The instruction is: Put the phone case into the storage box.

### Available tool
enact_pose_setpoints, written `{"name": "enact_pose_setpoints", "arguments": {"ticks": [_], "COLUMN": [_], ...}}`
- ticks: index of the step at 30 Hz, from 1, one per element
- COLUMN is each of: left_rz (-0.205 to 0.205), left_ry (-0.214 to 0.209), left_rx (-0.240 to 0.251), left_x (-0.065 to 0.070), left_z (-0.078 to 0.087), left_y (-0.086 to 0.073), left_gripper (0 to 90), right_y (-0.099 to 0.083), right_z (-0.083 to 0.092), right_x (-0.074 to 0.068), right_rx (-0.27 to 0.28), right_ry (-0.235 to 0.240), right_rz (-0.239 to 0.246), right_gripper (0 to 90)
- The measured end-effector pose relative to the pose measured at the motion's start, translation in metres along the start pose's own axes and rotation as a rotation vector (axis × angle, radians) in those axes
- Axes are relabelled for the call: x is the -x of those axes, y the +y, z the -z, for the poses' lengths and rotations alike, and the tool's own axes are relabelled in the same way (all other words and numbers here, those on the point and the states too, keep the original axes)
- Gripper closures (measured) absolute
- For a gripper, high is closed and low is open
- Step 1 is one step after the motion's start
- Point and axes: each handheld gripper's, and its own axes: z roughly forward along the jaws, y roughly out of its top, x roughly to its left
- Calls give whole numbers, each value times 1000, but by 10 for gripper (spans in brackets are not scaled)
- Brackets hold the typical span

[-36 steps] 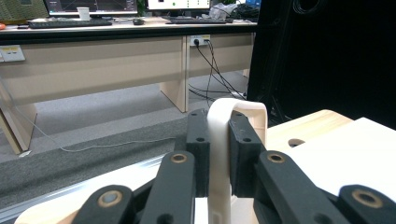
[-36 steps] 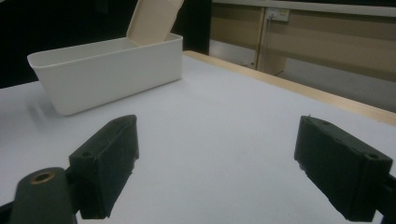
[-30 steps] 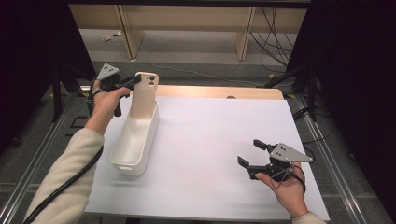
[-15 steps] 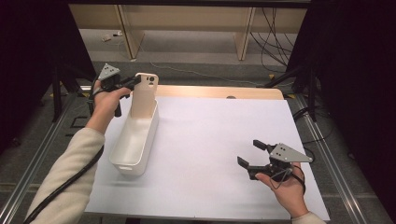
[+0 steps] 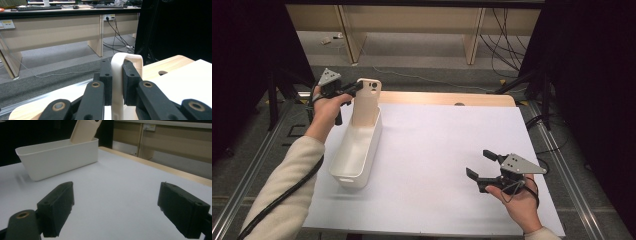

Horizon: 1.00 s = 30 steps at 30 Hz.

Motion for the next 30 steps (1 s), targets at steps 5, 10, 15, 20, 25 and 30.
{"name": "enact_pose_setpoints", "arguments": {"ticks": [5, 10, 15, 20, 25, 30], "left_rz": [5, 4, 4, 11, 13, 12], "left_ry": [3, 5, 2, 6, 8, 12], "left_rx": [-3, -6, -7, -11, -16, -21], "left_x": [-1, -1, -2, -3, -3, -3], "left_z": [-2, -3, -4, -6, -7, -8], "left_y": [-1, -2, -2, -4, -5, -6], "left_gripper": [808, 808, 808, 808, 808, 807], "right_y": [0, 0, 0, 0, 0, 0], "right_z": [0, 0, 0, 0, 0, 0], "right_x": [0, 0, 0, 0, 0, 0], "right_rx": [1, 1, 8, 0, -1, 6], "right_ry": [2, 2, 1, 2, -2, -8], "right_rz": [0, -1, -2, 0, 3, 3], "right_gripper": [151, 151, 151, 151, 151, 151]}}
